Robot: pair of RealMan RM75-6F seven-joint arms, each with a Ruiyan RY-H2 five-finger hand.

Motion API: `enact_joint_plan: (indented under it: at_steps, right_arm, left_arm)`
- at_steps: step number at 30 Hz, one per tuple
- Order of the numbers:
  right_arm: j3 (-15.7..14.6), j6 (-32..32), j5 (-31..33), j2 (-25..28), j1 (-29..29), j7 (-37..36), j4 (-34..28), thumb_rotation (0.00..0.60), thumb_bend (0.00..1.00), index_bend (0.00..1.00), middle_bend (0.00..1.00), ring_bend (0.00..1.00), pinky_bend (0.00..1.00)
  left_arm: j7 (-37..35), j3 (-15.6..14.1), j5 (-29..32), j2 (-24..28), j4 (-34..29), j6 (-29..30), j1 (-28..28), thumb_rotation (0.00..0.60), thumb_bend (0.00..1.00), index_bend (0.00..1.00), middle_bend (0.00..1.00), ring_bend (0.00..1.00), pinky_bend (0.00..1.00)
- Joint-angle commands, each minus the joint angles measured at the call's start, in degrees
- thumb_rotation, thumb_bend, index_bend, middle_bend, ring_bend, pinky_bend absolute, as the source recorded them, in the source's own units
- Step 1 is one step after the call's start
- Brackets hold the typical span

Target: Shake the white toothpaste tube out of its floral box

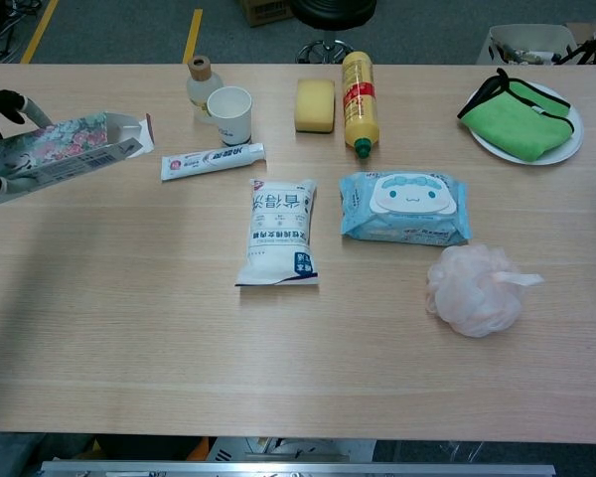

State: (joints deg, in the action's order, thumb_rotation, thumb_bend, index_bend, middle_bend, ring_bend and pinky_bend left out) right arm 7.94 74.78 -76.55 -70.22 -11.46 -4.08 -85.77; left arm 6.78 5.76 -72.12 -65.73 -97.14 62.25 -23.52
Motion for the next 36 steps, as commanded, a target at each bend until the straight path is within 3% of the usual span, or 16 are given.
enact_joint_plan:
  at_steps: [1, 16, 23, 26, 31, 34, 36]
  right_arm:
    - [0.04, -0.04, 0.02, -0.01, -0.07, 0.09, -0.09, 0.600, 0.05, 0.31, 0.29, 0.14, 0.37]
    - [0.14, 0.08, -0.02, 0.17, -0.13, 0.17, -0.52, 0.600, 0.05, 0.31, 0.29, 0.14, 0.37]
    - [0.11, 0.16, 0.09, 0.19, -0.06, 0.32, -0.57, 0.600, 0.05, 0.31, 0.29, 0.14, 0.37]
    - [0.04, 0.41, -0.12, 0.31, 0.06, 0.26, -0.85, 0.600, 0.05, 0.31, 0.29, 0.14, 0.37]
    - [-0.29, 1.36, -1.34, 1.16, 0.28, 1.07, -2.49, 0.600, 0.05, 0.31, 0.29, 0.14, 0.37]
    - [-0.70, 2.09, -2.31, 2.11, 0.51, 2.49, -4.14, 0.600, 0.05, 0.31, 0.29, 0.14, 0.37]
    - [-1.23, 2.51, -3.00, 2.98, 0.78, 4.04, -5.61, 0.600, 0.05, 0.31, 0.29, 0.14, 0.37]
  left_arm:
    - [-0.08, -0.32, 0.28, 0.46, -0.22, -0.56, -0.04, 0.600, 0.20, 0.36, 0.14, 0.16, 0.26]
    - [0.57, -1.52, 1.72, 1.50, -0.41, -2.88, -0.65, 0.600, 0.13, 0.21, 0.05, 0.08, 0.19]
    - [-0.82, -0.93, 1.71, 0.87, -0.21, -1.37, -0.29, 0.600, 0.10, 0.19, 0.04, 0.07, 0.18]
    - [-2.34, -0.09, -0.18, -1.09, 1.35, 3.06, 0.98, 0.600, 0.10, 0.23, 0.08, 0.11, 0.20]
    - [-4.65, 0.33, -4.63, -4.34, 5.52, 10.38, 3.20, 0.600, 0.10, 0.34, 0.22, 0.24, 0.32]
    - [-3.45, 0.11, -6.06, -5.62, 7.85, 13.54, 4.38, 0.600, 0.10, 0.39, 0.30, 0.31, 0.40]
    - [-1.35, -0.21, -6.69, -6.64, 9.38, 15.50, 5.22, 0.600, 0.10, 0.40, 0.32, 0.31, 0.40]
